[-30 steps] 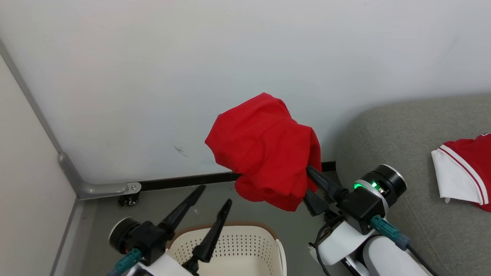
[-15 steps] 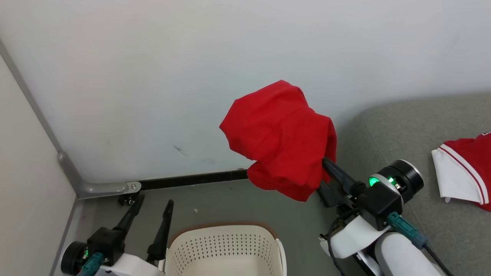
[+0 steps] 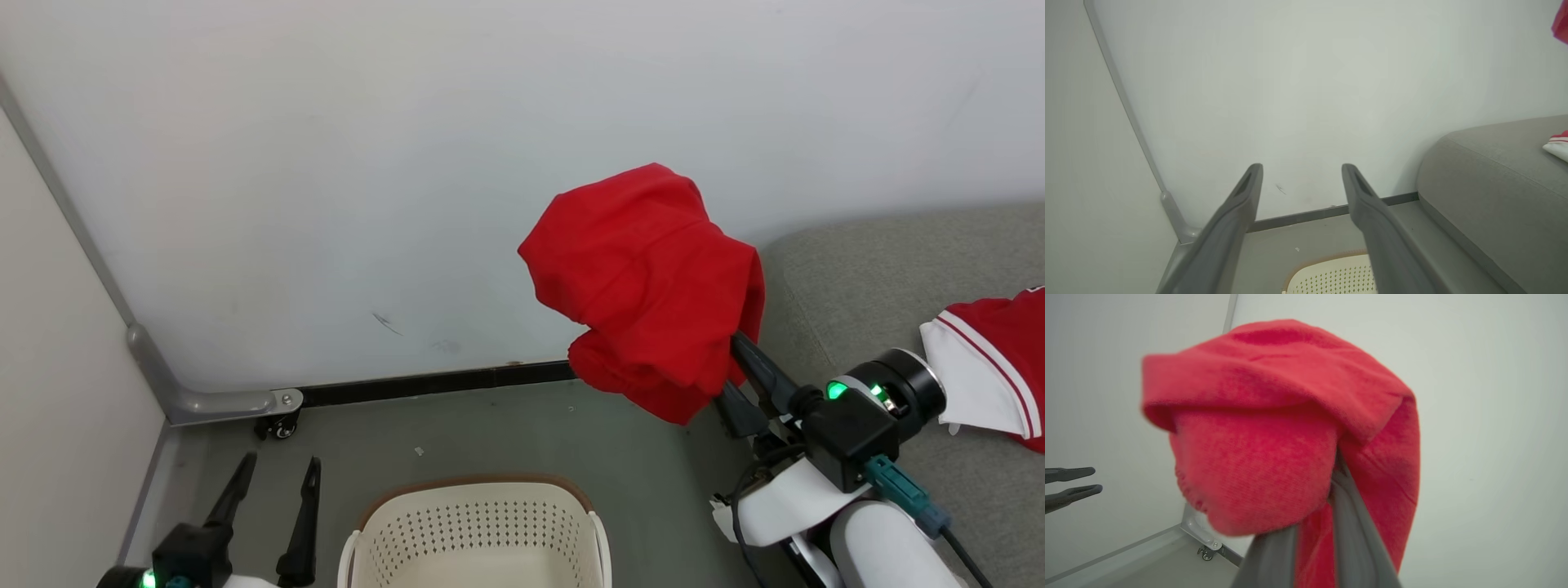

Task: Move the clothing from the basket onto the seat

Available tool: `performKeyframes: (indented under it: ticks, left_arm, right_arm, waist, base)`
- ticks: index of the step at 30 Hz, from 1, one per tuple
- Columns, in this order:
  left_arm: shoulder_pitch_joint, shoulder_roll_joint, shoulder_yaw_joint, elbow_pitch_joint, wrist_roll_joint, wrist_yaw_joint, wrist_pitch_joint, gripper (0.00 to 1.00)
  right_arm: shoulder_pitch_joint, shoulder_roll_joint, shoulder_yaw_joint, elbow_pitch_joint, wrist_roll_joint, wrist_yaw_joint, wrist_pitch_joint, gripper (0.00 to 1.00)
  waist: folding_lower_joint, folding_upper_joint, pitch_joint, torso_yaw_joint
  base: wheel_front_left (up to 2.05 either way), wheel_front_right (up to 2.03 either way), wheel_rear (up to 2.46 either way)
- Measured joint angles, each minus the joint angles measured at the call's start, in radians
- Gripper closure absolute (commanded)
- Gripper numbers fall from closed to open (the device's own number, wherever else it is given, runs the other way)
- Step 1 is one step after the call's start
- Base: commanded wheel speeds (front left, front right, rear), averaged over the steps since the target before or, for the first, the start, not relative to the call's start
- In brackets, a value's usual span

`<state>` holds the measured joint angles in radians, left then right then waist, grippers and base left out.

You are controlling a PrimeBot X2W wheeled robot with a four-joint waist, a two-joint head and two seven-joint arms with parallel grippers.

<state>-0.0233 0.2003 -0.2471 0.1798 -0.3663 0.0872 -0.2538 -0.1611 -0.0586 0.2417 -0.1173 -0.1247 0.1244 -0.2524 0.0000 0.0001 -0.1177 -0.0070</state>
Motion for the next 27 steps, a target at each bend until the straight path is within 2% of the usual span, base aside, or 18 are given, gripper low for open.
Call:
performKeyframes:
  ticks: [27]
  left_arm:
    - [0.139,-0.084,0.086,-0.031,0.11,0.006,0.0,0.0]
  right_arm:
    - [0.061,0.004,-0.078,-0.043,-0.011,0.0,0.0,1.0]
  waist:
    - [0.0,0.0,0.009,0.006]
  base:
    - [0.0,0.0,0.0]
